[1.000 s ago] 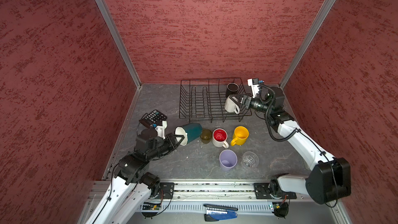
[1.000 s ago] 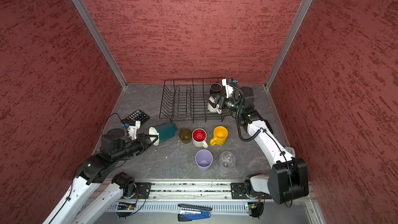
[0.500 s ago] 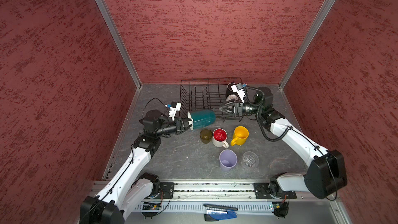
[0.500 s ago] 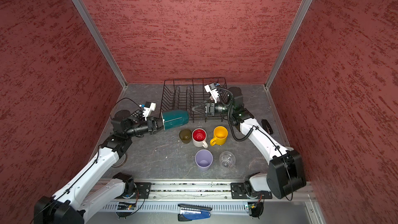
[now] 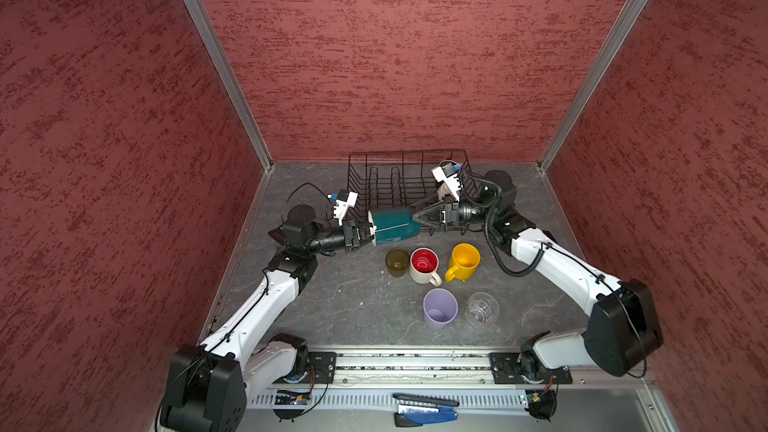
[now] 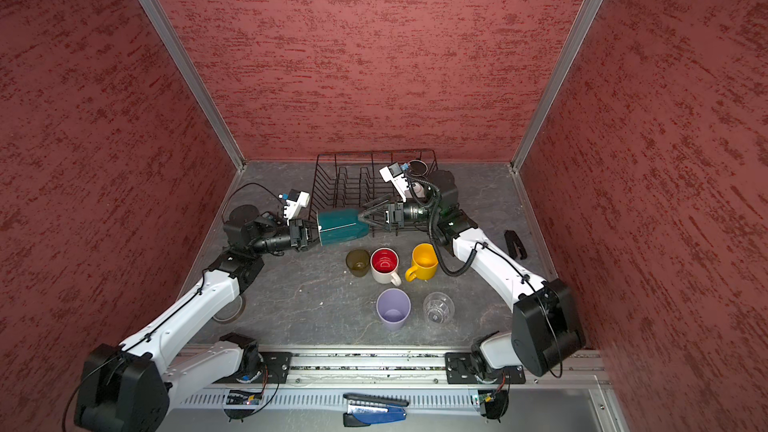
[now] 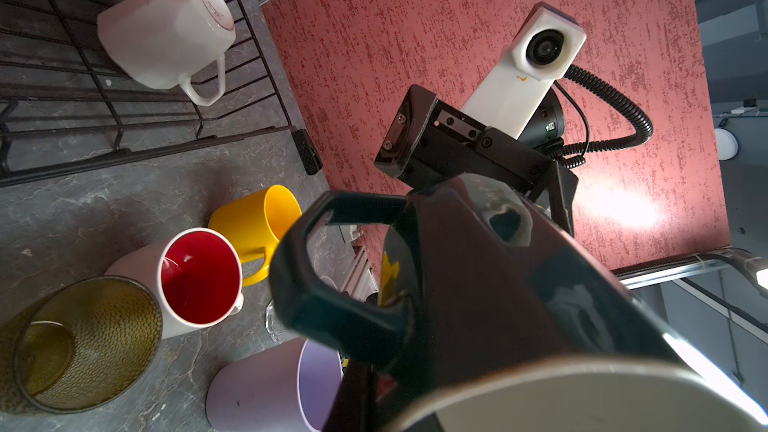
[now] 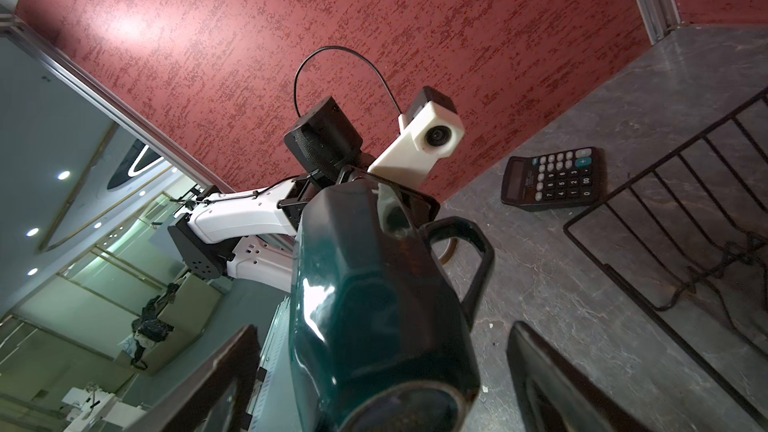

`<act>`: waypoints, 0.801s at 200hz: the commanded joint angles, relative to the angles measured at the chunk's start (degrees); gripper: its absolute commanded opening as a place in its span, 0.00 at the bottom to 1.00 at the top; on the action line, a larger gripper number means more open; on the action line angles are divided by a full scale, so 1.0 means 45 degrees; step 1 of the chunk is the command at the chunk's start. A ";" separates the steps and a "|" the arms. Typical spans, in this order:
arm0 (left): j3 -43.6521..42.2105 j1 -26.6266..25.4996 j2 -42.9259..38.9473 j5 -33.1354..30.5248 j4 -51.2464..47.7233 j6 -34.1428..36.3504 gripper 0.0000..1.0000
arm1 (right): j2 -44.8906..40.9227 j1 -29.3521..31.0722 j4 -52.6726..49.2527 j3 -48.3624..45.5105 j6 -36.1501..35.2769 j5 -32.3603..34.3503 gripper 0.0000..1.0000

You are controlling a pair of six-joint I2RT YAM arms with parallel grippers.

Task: Load the cups into the dish rack

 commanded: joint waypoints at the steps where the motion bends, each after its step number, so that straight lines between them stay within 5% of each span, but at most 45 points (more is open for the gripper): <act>1: 0.0602 -0.0083 0.0053 0.0355 0.1649 -0.0245 0.00 | 0.0237 0.0307 0.0568 -0.0024 0.0216 -0.0047 0.94; 160: 0.0866 -0.0972 0.1368 0.0149 0.3562 -0.0930 0.00 | 0.1490 0.1322 0.0916 0.0555 0.0616 0.0644 0.95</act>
